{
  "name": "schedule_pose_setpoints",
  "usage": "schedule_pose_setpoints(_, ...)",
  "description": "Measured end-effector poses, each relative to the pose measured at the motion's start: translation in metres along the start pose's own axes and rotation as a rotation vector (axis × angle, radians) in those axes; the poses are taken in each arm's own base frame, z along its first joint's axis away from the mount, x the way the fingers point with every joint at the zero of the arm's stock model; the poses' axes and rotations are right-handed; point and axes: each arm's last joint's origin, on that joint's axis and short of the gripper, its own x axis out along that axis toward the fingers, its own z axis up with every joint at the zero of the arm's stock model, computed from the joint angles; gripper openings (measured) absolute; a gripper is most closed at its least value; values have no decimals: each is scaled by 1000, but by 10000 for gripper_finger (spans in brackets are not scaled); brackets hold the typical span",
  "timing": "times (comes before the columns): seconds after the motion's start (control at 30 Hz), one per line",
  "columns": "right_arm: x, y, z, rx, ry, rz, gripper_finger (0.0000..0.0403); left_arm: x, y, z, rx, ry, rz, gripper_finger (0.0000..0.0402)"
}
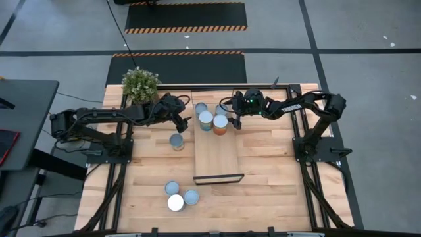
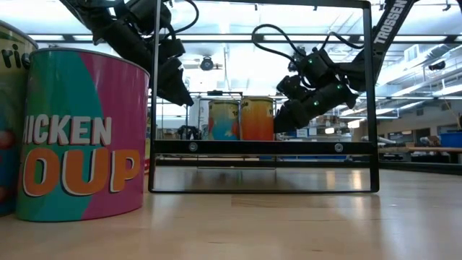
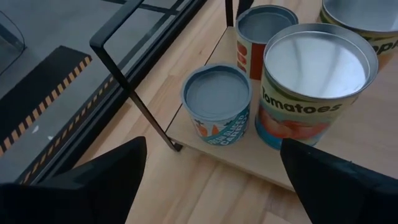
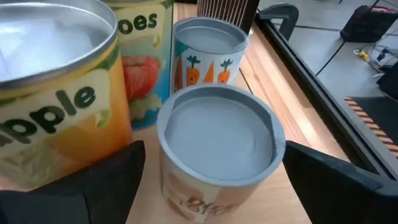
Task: Pick and place cans onto a shelf
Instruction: Adjust the cans on the shelf
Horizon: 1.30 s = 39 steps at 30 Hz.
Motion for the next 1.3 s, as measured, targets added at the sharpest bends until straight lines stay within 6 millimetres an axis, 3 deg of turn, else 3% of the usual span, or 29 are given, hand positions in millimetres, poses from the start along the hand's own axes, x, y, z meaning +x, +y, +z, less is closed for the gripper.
schedule_pose_setpoints(0.17, 0, 0, 2, -6, -19, 8, 378, 0, 0, 0, 2, 0, 0, 376)
schedule_pose_setpoints(0.6, 31, -8, 9, 67, 67, 47, 377, -1, -5, 0, 12, -7, -17, 376)
schedule_pose_setpoints(1.03, 31, -7, 8, 44, 62, 54, 306, -4, -13, -3, 45, 21, -43, 376)
schedule_pose_setpoints(1.3, 27, -8, 15, 25, 52, 30, 301, -4, -13, -7, 43, 60, -41, 376)
